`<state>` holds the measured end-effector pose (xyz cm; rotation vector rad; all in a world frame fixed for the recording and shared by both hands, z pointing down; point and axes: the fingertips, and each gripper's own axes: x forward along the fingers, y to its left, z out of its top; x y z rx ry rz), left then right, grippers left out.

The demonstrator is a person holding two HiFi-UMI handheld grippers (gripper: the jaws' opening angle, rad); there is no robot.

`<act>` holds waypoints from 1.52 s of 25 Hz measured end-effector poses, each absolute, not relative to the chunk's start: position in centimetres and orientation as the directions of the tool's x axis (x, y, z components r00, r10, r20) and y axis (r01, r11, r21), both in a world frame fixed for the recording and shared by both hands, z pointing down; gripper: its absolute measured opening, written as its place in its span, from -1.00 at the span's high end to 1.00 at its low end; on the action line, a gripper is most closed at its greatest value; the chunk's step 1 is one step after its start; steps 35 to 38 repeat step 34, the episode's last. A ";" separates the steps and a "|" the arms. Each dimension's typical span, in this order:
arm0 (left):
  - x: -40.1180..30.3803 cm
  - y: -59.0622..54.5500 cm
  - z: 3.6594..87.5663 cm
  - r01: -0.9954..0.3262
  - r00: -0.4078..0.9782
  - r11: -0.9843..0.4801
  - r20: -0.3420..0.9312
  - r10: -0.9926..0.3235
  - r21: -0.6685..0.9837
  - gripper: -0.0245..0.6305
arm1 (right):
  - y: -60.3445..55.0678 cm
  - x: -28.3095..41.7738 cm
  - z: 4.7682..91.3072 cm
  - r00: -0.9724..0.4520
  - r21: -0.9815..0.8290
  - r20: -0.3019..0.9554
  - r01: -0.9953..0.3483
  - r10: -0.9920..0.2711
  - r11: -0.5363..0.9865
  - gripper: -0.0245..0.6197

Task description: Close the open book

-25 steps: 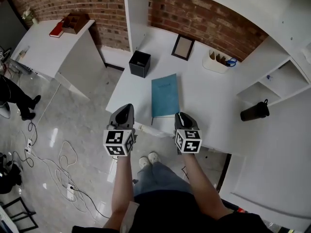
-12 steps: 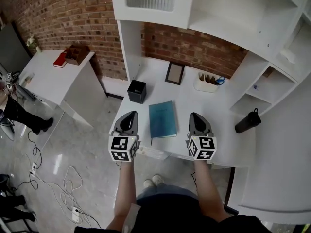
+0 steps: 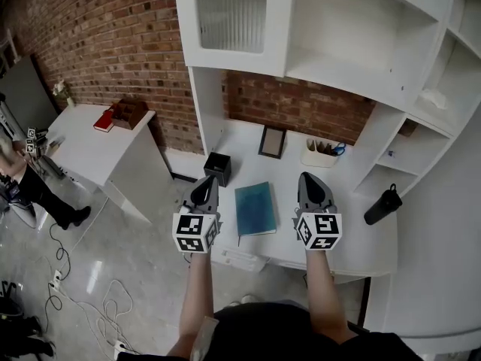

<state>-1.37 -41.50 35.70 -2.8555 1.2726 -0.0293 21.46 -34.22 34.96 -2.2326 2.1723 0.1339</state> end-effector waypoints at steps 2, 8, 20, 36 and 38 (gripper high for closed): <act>-1.3 -41.7 35.0 -0.742 0.671 -0.670 -0.005 -0.742 -0.026 0.90 | -34.3 21.6 34.5 0.029 0.035 -0.089 -0.999 -0.996 -0.032 0.92; -1.0 -41.6 34.7 -0.736 0.677 -0.676 -0.010 -0.736 -0.029 0.90 | -34.4 21.3 35.1 0.028 0.025 -0.076 -0.999 -0.997 -0.030 0.93; -2.3 -41.6 35.3 -0.751 0.659 -0.659 0.011 -0.752 -0.022 0.90 | -34.7 20.2 36.1 0.005 0.033 -0.036 -0.999 -0.999 -0.007 0.93; -2.1 -41.7 36.3 -0.749 0.662 -0.662 0.032 -0.749 -0.015 0.90 | -35.0 20.1 37.1 -0.001 0.031 0.003 -1.000 -1.000 0.001 0.93; -2.1 -41.7 36.3 -0.749 0.662 -0.662 0.032 -0.749 -0.015 0.90 | -35.0 20.1 37.1 -0.001 0.031 0.003 -1.000 -1.000 0.001 0.93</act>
